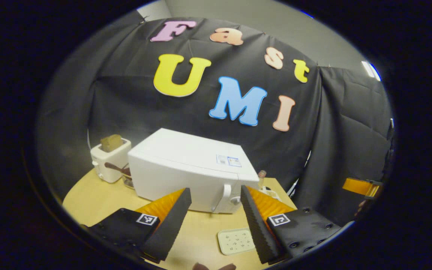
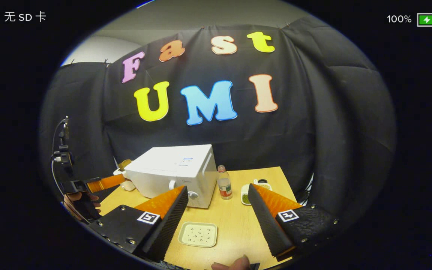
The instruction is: Open the microwave oven with the left hand, put the food in, and close the microwave oven.
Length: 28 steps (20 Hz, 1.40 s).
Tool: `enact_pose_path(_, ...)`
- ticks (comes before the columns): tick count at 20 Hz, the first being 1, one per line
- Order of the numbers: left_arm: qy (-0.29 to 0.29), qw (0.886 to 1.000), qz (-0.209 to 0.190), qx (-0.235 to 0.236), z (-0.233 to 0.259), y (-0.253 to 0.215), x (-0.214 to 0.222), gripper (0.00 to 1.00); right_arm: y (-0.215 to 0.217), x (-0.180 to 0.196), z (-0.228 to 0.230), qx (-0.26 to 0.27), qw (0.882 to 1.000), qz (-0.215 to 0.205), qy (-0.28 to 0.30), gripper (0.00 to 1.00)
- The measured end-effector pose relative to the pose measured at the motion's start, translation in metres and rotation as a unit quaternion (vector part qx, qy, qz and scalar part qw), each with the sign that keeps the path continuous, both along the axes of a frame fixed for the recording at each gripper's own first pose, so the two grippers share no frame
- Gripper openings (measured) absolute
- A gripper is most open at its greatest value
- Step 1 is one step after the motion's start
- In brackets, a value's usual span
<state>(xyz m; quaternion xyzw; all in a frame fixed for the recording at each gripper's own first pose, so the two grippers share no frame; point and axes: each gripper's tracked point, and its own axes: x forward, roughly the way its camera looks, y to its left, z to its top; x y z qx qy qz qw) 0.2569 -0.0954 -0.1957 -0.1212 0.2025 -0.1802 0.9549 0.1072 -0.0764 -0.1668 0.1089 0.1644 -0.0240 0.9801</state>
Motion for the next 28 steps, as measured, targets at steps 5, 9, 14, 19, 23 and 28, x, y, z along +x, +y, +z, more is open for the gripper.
enact_pose_path(5,-0.057,0.997,0.06,-0.002,0.102,-0.007,-0.079,0.91,-0.021,-0.022,0.052,-0.017,0.997,0.036,-0.065,0.98)
enact_pose_path(9,-0.106,0.99,0.082,0.046,0.174,-0.005,-0.144,0.9,-0.015,-0.04,0.093,-0.032,0.99,0.061,-0.122,0.98)
enact_pose_path(14,-0.135,0.985,0.085,0.065,0.203,0.005,-0.19,0.91,0.005,-0.063,0.128,-0.046,0.984,0.076,-0.156,0.98)
enact_pose_path(19,-0.126,0.984,0.11,0.06,0.197,0.049,-0.214,0.85,0.042,-0.073,0.122,-0.063,0.983,0.096,-0.141,0.98)
enact_pose_path(23,-0.125,0.984,0.115,0.061,0.197,0.082,-0.219,0.91,0.057,-0.075,0.127,-0.052,0.985,0.082,-0.14,0.98)
enact_pose_path(28,-0.123,0.984,0.114,0.053,0.191,0.099,-0.218,0.91,0.07,-0.075,0.127,-0.066,0.986,0.076,-0.133,0.98)
